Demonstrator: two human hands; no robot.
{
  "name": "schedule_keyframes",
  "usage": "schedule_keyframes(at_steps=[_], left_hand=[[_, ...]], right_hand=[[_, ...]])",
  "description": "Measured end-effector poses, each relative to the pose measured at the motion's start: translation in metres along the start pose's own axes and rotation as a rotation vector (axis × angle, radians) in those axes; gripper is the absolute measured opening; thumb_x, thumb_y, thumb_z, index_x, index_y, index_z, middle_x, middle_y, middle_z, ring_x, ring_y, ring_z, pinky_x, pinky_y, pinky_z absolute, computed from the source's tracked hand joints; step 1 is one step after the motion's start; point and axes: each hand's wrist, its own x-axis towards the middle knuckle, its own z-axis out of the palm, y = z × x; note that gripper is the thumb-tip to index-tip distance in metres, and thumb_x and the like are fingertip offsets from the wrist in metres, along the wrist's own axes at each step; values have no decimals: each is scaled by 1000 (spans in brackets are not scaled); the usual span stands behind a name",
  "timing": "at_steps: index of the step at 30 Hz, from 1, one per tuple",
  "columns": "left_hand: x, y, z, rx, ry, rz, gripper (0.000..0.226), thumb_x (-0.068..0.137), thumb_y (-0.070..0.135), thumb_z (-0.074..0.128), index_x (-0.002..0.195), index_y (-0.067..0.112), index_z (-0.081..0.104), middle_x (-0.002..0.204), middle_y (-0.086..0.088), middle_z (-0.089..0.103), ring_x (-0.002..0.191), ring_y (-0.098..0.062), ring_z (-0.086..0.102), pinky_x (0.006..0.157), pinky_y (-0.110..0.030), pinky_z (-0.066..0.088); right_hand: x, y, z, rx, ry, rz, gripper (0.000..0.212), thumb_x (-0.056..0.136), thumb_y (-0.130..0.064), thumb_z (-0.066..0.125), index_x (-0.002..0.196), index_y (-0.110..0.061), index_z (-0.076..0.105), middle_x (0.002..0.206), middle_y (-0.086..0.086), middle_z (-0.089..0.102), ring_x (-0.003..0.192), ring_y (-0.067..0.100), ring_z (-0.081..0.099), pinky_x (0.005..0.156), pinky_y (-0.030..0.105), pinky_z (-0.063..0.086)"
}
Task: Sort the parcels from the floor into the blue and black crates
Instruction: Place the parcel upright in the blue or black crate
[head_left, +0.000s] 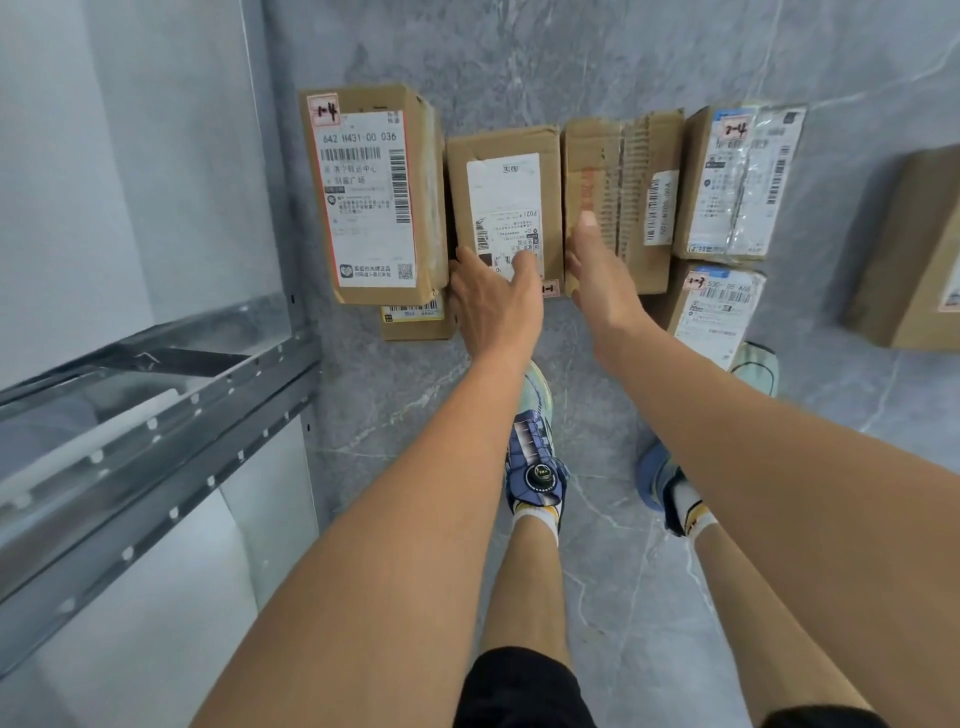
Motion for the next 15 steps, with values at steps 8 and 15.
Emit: schedule_keyframes(at_steps=[8,15], left_hand=[[-2,15,-9,-250,-24,-122,83,90,53,43,161,15,21,164,-8,30,147,-31,28,119,-51,26],[-55,15,-38,-351,-134,-108,92,85,56,41,164,20,13,171,-3,16,156,-22,16,125,-49,18]], right_hand=[[0,2,7,63,29,22,61,112,-55,25,154,-18,51,129,-15,60,115,-1,47,104,25,32],[-54,-12,-9,98,93,63,49,112,-55,28,134,-30,64,87,-34,63,97,-9,59,103,26,38]])
